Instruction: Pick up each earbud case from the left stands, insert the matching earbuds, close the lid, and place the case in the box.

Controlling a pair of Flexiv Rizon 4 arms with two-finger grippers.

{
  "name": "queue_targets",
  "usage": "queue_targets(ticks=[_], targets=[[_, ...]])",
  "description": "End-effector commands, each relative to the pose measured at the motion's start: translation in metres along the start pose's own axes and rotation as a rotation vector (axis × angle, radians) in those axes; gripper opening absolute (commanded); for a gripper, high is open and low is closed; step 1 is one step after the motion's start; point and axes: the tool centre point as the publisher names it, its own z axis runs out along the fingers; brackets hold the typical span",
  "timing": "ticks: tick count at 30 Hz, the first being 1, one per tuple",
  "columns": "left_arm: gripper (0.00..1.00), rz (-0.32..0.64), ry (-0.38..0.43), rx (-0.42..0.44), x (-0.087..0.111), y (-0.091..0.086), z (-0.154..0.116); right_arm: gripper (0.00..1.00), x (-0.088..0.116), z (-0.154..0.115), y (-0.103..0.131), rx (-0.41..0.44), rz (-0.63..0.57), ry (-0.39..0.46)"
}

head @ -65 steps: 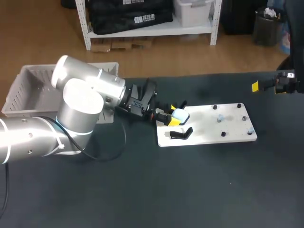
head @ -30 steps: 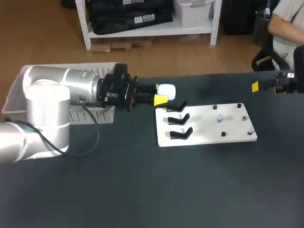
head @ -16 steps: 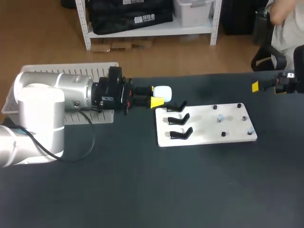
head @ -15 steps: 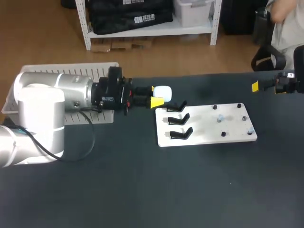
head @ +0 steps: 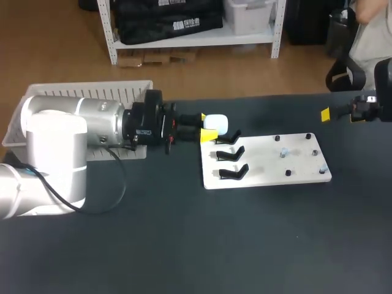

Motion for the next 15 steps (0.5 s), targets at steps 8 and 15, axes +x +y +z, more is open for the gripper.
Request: queue_targets(ticks=[8, 15], targets=[[0.00, -0.001, -0.047, -0.011, 0.003, -0.008, 0.014, 1.00, 0.020, -0.025, 0.060, -0.096, -0.111, 0.014], [0.00, -0.003, -0.067, 0.033, 0.005, -0.010, 0.028, 1.00, 0.031, -0.010, 0.105, -0.128, -0.151, 0.070]])
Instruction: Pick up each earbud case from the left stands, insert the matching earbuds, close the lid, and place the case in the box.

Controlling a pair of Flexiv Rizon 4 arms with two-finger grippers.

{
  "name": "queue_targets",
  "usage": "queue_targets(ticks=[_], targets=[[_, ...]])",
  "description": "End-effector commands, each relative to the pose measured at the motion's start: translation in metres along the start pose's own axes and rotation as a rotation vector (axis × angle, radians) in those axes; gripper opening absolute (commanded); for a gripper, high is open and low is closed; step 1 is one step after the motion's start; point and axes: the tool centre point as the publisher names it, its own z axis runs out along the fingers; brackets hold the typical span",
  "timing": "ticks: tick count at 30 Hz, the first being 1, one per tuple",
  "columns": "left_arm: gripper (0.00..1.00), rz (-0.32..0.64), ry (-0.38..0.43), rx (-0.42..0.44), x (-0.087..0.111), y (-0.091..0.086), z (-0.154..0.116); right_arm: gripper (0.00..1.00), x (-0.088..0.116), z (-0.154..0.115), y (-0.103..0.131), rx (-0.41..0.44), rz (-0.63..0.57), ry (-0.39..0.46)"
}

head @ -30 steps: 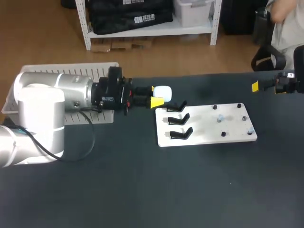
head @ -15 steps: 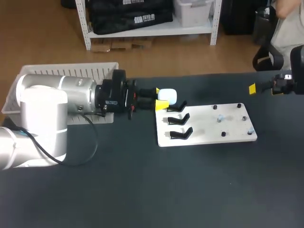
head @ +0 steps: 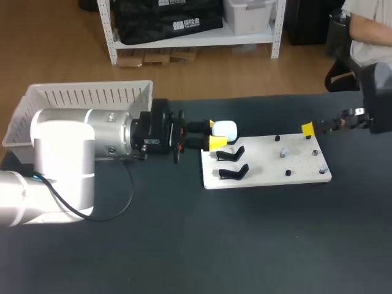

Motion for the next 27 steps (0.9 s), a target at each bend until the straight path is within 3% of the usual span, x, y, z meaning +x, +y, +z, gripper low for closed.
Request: queue_targets(ticks=[1, 7, 27], targets=[[0.00, 0.003, -0.014, 0.027, 0.005, 0.006, 0.010, 1.00, 0.000, 0.015, 0.020, -0.002, -0.022, 0.036], [0.00, 0.011, -0.023, 0.050, 0.007, 0.005, 0.018, 1.00, 0.001, 0.028, 0.043, -0.010, -0.049, 0.088], [0.00, -0.006, -0.009, 0.035, 0.017, 0.001, 0.022, 1.00, 0.001, 0.071, 0.065, 0.022, -0.055, 0.194]])
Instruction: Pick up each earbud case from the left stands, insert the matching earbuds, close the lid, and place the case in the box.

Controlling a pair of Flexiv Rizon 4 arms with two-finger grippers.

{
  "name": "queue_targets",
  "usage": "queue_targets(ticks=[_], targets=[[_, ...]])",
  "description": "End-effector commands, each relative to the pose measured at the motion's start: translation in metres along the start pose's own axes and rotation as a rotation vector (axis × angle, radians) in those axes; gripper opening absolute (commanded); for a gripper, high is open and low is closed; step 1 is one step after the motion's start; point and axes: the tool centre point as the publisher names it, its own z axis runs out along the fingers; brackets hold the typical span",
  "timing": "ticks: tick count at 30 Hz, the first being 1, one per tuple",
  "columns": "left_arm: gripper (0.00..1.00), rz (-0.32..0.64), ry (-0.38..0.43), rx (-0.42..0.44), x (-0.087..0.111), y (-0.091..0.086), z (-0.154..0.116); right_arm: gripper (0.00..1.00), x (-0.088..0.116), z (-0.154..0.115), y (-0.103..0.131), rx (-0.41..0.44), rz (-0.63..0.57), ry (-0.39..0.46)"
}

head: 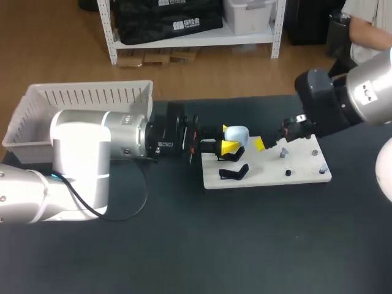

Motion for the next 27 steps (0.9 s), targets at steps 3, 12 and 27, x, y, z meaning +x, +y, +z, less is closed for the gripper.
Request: queue_targets(ticks=[3, 12, 27], targets=[[0.00, -0.004, 0.002, -0.012, 0.001, -0.004, -0.002, 1.00, -0.010, 0.014, 0.006, 0.016, -0.006, 0.020], [0.00, -0.009, 0.005, -0.019, 0.003, -0.006, -0.004, 1.00, -0.016, 0.025, 0.011, 0.020, -0.009, 0.046], [0.00, -0.011, 0.015, -0.019, 0.006, -0.007, -0.006, 1.00, -0.018, 0.037, 0.011, 0.027, 0.001, 0.079]])
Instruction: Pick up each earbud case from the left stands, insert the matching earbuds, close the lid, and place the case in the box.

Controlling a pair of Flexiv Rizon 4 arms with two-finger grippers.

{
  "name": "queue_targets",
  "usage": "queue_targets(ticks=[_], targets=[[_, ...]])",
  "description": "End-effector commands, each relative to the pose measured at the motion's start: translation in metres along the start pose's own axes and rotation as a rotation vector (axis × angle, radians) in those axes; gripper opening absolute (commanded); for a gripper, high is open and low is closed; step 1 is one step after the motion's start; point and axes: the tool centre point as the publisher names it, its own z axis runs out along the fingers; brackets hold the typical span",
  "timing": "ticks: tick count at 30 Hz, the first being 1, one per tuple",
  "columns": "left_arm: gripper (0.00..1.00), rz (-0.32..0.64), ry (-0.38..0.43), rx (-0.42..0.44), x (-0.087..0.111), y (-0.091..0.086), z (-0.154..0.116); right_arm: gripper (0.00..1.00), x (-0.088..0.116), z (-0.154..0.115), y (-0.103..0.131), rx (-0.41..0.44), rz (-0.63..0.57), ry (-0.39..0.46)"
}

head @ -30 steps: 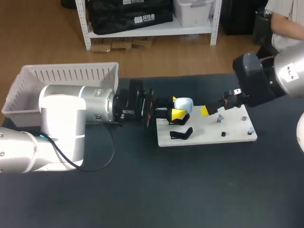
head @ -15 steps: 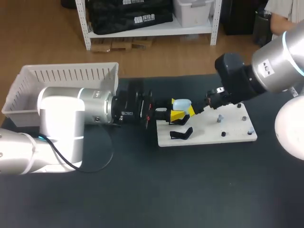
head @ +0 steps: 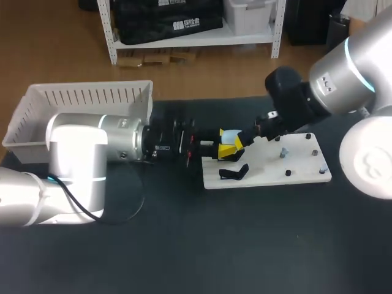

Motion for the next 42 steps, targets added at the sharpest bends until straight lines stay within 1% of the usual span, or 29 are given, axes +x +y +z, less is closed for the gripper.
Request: queue_targets(ticks=[1, 7, 28, 42], targets=[[0.00, 0.003, 0.001, -0.009, 0.000, -0.002, 0.000, 1.00, -0.002, 0.004, 0.001, 0.002, 0.002, 0.008], [0.00, 0.003, 0.001, -0.009, 0.000, -0.002, 0.000, 1.00, -0.002, 0.008, 0.001, 0.000, 0.002, 0.018], [0.00, 0.003, 0.001, -0.009, 0.000, -0.002, 0.000, 1.00, -0.005, 0.018, -0.015, 0.007, 0.030, 0.040], [0.00, 0.003, 0.001, -0.009, 0.000, -0.002, 0.000, 1.00, -0.011, 0.012, -0.018, -0.006, 0.044, 0.011]])
